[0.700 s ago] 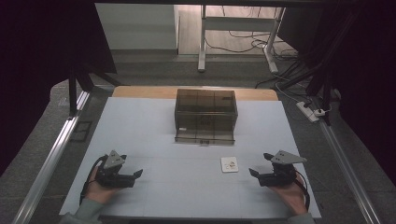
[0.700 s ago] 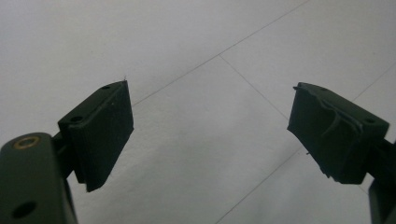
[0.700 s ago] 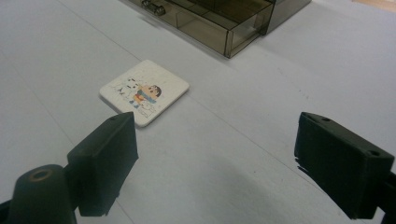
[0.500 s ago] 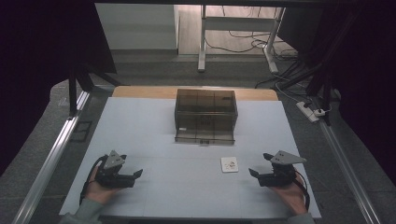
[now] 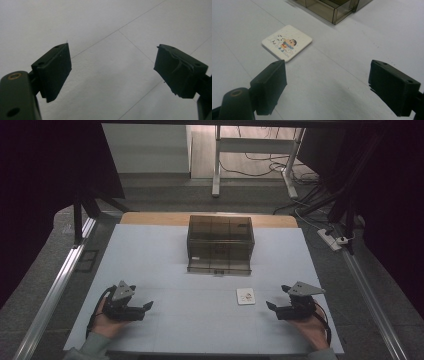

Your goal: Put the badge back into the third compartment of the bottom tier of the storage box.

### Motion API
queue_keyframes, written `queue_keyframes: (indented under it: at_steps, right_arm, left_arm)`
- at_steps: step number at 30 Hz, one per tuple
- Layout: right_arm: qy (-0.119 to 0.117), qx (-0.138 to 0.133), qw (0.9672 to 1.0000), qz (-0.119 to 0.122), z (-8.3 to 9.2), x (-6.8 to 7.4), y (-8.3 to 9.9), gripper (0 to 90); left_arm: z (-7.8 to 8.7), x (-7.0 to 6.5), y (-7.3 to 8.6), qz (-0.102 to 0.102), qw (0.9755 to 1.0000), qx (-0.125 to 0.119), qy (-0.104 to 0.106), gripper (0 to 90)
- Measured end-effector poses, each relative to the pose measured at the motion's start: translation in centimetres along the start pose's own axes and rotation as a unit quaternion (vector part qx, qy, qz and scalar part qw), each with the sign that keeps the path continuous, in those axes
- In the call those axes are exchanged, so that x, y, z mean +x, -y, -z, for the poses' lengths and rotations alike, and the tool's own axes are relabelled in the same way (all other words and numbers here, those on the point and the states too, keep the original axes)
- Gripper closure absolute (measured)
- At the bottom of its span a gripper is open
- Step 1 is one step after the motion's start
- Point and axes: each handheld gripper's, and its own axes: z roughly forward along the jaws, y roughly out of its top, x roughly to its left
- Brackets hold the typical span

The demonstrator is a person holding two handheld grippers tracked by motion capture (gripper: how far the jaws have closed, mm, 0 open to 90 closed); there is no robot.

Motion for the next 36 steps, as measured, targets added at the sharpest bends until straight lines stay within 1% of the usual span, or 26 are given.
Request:
queue_keyframes:
  at_steps: [2, 5, 13, 20, 24, 26, 28, 31, 33, 36]
  right_arm:
    - [0.001, 0.006, 1.0, 0.001, 0.0, 0.0, 0.0, 14.9]
    - [0.0, 0.006, 1.0, 0.001, -0.1, 0.0, 0.0, 15.1]
    - [-0.001, 0.01, 0.9999, 0.001, -0.1, 0.0, 0.0, 15.4]
    - [-0.002, 0.009, 1.0, -0.002, -0.1, 0.0, 0.0, 15.4]
    - [-0.005, 0.002, 0.9999, -0.009, -0.1, 0.0, -0.1, 15.4]
    - [-0.011, -0.005, 0.9998, -0.017, 0.1, 0.0, -0.3, 15.4]
    - [-0.019, -0.017, 0.9993, -0.029, 0.3, -0.1, -0.5, 15.4]
    - [-0.019, -0.022, 0.999, -0.034, 0.5, -0.1, -0.8, 15.5]
    - [-0.018, -0.02, 0.9991, -0.032, 0.5, 0.0, -1.1, 15.4]
    - [-0.019, -0.013, 0.9995, -0.022, 0.2, 0.2, -1.8, 15.4]
  left_arm:
    - [0.0, 0.0, -0.1, -0.002, 1.0, 0.0, 0.0, 14.2]
    - [0.0, -0.1, -0.1, -0.005, 1.0, -0.001, 0.001, 14.2]
    - [0.0, 0.0, -0.1, -0.004, 1.0, -0.001, -0.001, 14.2]
    - [-0.1, -0.1, -0.1, -0.007, 1.0, -0.001, 0.0, 14.2]
    - [-0.1, -0.1, -0.1, -0.006, 1.0, -0.001, 0.0, 14.2]
    - [-0.1, -0.1, -0.1, -0.007, 1.0, -0.001, 0.0, 14.2]
    - [-0.2, -0.1, -0.1, -0.008, 1.0, 0.001, 0.001, 14.2]
    - [-0.2, -0.1, -0.1, -0.007, 1.0, 0.001, 0.001, 14.2]
    - [-0.2, 0.0, 0.0, -0.006, 1.0, 0.0, 0.002, 14.2]
    - [-0.2, 0.0, 0.0, -0.006, 1.0, 0.0, 0.002, 14.2]
